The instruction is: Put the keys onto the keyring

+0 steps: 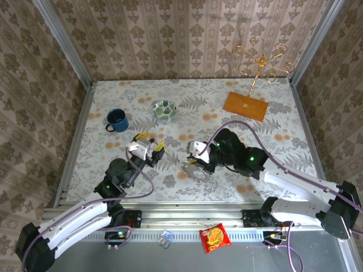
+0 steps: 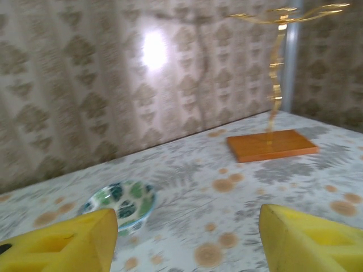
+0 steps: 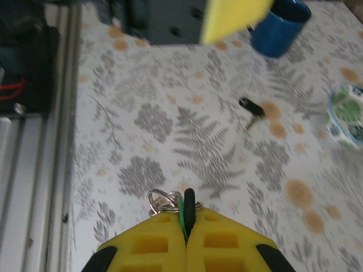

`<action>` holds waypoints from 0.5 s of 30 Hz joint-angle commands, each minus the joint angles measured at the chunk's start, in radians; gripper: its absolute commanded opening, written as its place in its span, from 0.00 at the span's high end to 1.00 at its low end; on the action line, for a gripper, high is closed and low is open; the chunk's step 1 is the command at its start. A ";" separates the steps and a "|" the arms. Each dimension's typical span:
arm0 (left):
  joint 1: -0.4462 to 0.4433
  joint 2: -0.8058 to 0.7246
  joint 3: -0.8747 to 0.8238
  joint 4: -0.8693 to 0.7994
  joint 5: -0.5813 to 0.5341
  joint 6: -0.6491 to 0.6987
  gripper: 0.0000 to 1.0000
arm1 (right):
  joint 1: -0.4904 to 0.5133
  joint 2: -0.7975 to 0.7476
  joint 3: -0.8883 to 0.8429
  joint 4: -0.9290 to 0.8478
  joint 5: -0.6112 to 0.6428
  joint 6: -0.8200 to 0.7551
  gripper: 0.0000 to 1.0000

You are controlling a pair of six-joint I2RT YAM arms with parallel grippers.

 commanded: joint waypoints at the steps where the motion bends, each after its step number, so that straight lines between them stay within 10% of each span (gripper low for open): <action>1: 0.026 -0.058 0.009 -0.100 -0.212 -0.087 0.32 | 0.048 0.058 0.062 0.182 -0.078 0.097 1.00; 9: 0.113 -0.150 0.053 -0.263 -0.255 -0.182 0.33 | 0.080 0.230 -0.012 0.601 -0.026 0.410 1.00; 15: 0.145 -0.088 0.062 -0.269 -0.203 -0.229 0.33 | 0.027 0.255 -0.096 0.500 0.051 0.293 1.00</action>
